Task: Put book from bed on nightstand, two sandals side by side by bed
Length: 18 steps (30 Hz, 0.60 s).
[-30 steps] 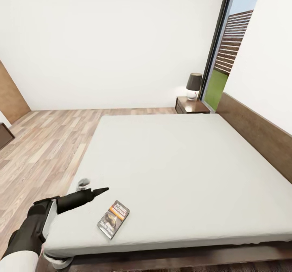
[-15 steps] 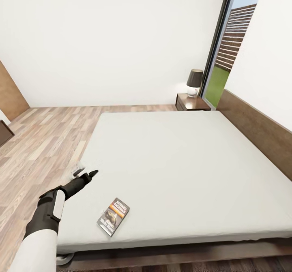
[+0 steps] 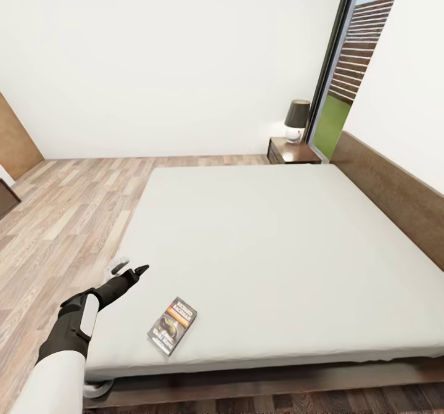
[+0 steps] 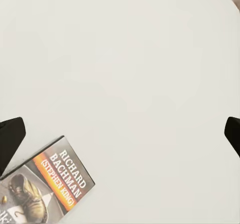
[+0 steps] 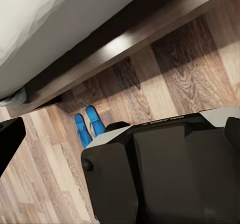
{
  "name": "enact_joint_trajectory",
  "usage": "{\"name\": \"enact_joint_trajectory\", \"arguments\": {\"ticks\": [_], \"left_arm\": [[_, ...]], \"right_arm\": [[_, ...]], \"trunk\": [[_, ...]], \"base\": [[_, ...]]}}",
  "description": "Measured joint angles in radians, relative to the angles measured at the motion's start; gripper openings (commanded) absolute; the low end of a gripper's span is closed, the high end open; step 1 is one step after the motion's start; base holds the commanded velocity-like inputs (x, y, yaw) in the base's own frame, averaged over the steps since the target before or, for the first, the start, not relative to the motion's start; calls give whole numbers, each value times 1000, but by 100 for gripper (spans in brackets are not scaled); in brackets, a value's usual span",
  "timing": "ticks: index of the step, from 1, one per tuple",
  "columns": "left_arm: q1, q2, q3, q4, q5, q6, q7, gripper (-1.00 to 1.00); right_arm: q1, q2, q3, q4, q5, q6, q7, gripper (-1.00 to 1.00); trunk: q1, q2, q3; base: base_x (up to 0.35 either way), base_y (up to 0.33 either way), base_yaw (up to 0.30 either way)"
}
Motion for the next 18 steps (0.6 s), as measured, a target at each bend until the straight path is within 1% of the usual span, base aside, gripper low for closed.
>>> {"name": "enact_joint_trajectory", "arguments": {"ticks": [2,5,9,13,18], "left_arm": [[0,9,1,-1,0,-1,0,100],[0,33,4,-3,1,-1,-1,100],[0,49,4,-3,3,0,-2,100],[0,51,4,-2,3,0,-3,100],[0,46,-1,-2,4,2,-3,100]], "right_arm": [[0,0,0,0,0,0,0,100],[0,0,0,0,0,0,0,100],[0,0,0,0,1,0,0,100],[0,0,0,0,1,0,0,100],[0,0,0,-1,1,0,0,100]], "trunk": [[0,0,-3],[0,0,-8],[0,0,-14],[0,0,-20],[0,0,-28]], "base": [[0,0,0],[0,0,0],[0,0,0],[0,0,0],[0,0,0]]}}
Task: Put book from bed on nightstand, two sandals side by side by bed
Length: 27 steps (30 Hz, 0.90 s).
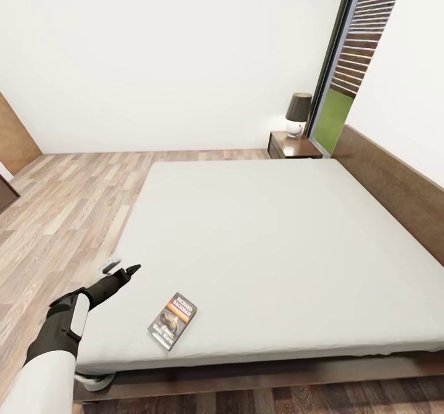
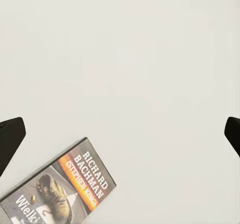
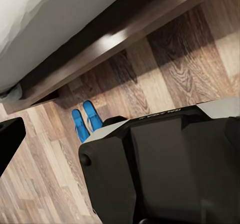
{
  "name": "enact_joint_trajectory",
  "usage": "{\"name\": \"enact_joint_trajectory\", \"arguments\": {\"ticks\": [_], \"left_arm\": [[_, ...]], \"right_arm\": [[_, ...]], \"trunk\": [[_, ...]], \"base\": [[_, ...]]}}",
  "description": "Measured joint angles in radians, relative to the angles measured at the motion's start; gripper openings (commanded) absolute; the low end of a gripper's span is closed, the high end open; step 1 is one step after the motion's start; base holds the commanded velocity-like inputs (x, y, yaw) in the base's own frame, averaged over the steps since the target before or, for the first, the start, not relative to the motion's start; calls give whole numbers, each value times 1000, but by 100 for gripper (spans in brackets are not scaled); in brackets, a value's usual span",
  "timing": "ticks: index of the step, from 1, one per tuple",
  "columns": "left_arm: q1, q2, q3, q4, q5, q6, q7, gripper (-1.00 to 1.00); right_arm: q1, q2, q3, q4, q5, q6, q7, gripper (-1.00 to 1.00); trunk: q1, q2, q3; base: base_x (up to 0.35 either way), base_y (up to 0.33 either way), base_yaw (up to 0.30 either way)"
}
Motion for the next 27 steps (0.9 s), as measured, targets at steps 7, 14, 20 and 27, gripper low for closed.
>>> {"name": "enact_joint_trajectory", "arguments": {"ticks": [7,14,20,27], "left_arm": [[0,-27,-5,0,-1,1,0,100],[0,-44,-5,3,-1,6,-26,100],[0,-43,-7,7,0,10,-179,100],[0,-42,-15,9,-5,9,-263,100]], "right_arm": [[0,0,0,0,0,0,0,100],[0,0,0,-1,0,0,0,100],[0,0,0,-1,0,0,0,100],[0,0,0,-1,0,0,0,100]], "trunk": [[0,0,-11],[0,0,-22],[0,0,-31],[0,0,-42]], "base": [[0,0,0],[0,0,0],[0,0,0],[0,0,0]]}}
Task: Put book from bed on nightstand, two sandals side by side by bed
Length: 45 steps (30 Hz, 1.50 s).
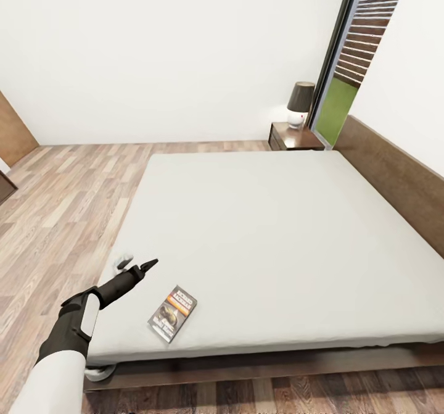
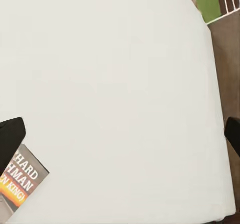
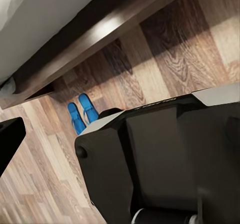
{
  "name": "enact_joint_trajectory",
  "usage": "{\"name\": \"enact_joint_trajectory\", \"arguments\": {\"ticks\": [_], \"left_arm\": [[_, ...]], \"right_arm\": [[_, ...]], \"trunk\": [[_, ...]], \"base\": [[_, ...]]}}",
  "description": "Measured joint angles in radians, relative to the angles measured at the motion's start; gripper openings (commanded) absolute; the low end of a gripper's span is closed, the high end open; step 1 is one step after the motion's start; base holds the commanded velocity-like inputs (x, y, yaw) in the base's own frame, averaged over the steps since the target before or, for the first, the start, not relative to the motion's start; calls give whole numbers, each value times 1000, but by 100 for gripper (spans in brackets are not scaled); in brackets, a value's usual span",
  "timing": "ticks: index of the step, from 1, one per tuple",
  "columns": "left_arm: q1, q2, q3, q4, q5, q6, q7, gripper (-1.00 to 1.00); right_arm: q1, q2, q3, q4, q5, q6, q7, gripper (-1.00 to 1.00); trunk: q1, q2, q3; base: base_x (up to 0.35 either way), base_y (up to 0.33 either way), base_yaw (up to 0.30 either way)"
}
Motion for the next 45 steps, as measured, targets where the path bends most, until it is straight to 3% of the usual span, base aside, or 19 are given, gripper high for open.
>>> {"name": "enact_joint_trajectory", "arguments": {"ticks": [7,12,39,43,45], "left_arm": [[0,-8,-4,0,-1,-3,129,100],[0,-11,-5,1,-1,-4,169,100],[0,-18,-7,1,1,-6,175,100],[0,-21,-6,1,1,-5,175,100],[0,-22,-7,1,1,-5,175,100]], "right_arm": [[0,0,0,0,0,0,0,100],[0,0,0,0,0,0,0,100],[0,-2,-7,-2,-3,3,4,100],[-2,-44,-11,-35,-4,18,10,100],[-5,-76,-10,-135,-2,90,11,100]], "trunk": [[0,0,-11],[0,0,-19],[0,0,-61],[0,0,-68],[0,0,-71]], "base": [[0,0,0],[0,0,0],[0,0,0],[0,0,37],[0,0,31]]}}
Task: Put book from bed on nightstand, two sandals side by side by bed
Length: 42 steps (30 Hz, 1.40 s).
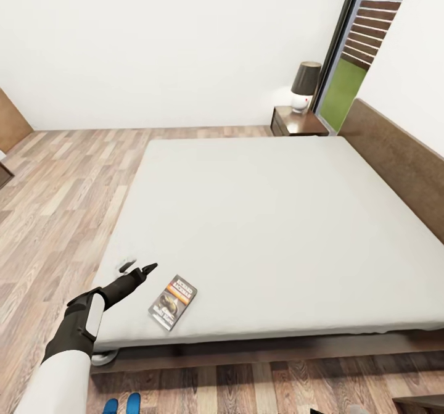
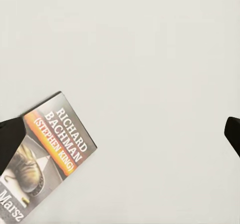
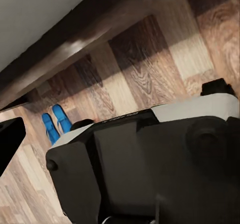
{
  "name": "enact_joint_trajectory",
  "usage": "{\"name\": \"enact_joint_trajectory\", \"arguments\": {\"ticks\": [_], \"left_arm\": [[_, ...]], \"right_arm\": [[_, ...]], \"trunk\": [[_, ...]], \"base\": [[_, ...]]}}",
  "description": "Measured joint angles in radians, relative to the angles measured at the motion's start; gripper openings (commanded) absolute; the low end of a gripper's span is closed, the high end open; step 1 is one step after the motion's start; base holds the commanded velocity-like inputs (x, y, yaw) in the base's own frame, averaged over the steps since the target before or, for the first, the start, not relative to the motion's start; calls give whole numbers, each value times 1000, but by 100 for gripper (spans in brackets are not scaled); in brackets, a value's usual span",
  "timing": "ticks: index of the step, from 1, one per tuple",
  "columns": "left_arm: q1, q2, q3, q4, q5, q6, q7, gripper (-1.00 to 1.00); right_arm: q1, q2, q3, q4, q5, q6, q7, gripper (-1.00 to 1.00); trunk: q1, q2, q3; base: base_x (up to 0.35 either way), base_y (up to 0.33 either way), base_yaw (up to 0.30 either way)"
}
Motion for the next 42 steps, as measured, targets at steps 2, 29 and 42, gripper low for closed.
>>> {"name": "enact_joint_trajectory", "arguments": {"ticks": [2,29,42], "left_arm": [[0,-1,0,0,0,0,-1,100],[0,-29,3,1,4,2,-12,100],[0,-25,7,-6,8,4,-68,100]], "right_arm": [[-1,-10,10,-125,1,127,25,100],[1,-25,15,-178,1,159,455,100],[1,-25,15,-178,1,158,454,100]], "trunk": [[0,0,-3],[0,0,-45],[0,0,-65]], "base": [[0,0,13],[0,0,1],[0,0,0]]}}
